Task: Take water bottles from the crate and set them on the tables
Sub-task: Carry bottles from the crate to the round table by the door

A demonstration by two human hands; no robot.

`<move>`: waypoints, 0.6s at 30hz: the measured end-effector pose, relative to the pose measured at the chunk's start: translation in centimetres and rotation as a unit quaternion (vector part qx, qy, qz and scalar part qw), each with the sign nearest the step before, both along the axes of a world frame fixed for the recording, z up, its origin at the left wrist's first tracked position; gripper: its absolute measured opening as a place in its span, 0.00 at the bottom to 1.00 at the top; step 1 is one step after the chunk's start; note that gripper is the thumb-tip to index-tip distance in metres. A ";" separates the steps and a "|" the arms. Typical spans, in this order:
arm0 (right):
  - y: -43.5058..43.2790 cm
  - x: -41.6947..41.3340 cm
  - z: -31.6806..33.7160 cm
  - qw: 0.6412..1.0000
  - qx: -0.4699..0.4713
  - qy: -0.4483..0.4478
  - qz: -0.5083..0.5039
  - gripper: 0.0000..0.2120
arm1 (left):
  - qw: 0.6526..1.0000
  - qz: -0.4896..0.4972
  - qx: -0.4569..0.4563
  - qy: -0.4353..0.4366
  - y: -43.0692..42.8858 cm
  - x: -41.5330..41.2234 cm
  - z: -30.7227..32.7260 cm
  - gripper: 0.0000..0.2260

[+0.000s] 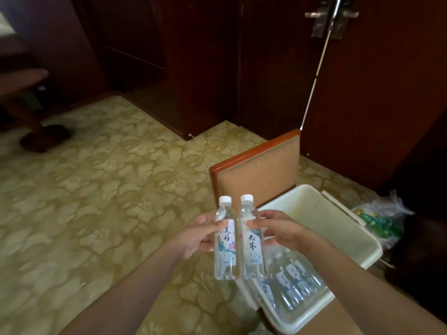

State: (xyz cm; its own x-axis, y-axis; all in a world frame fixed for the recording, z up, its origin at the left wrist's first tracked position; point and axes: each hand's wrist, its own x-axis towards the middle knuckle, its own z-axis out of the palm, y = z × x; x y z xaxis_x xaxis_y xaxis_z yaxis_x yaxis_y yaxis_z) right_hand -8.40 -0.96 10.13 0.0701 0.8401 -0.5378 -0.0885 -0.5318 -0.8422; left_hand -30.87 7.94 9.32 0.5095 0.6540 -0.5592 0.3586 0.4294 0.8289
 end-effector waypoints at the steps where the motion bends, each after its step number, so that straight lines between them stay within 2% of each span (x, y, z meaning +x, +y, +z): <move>1: -0.2 -1.6 0.2 1.000 0.006 0.002 0.011 0.18 | 1.000 0.016 -0.001 -0.004 -0.5 -1.8 0.3 0.26; 7: -0.5 -11.7 1.3 0.997 0.040 0.006 0.059 0.23 | 0.989 0.141 0.026 -0.032 -4.2 -12.8 2.0 0.20; 11: 0.5 -18.6 2.2 0.992 0.061 -0.005 0.110 0.28 | 0.975 0.210 0.058 -0.048 -6.3 -20.0 3.1 0.30; 13: 1.4 -22.1 2.7 0.987 0.073 -0.009 0.143 0.35 | 0.964 0.248 0.066 -0.063 -7.0 -23.6 3.6 0.31; 14: 1.9 -23.8 3.0 0.984 0.078 -0.009 0.158 0.35 | 0.959 0.267 0.069 -0.070 -7.3 -25.3 3.8 0.30; 17: 3.3 -28.7 4.0 0.977 0.090 -0.002 0.193 0.28 | 0.944 0.307 0.085 -0.082 -8.1 -30.0 4.6 0.29; 18: 3.8 -30.2 4.2 0.974 0.091 -0.002 0.206 0.30 | 0.939 0.320 0.092 -0.081 -8.3 -31.4 4.8 0.29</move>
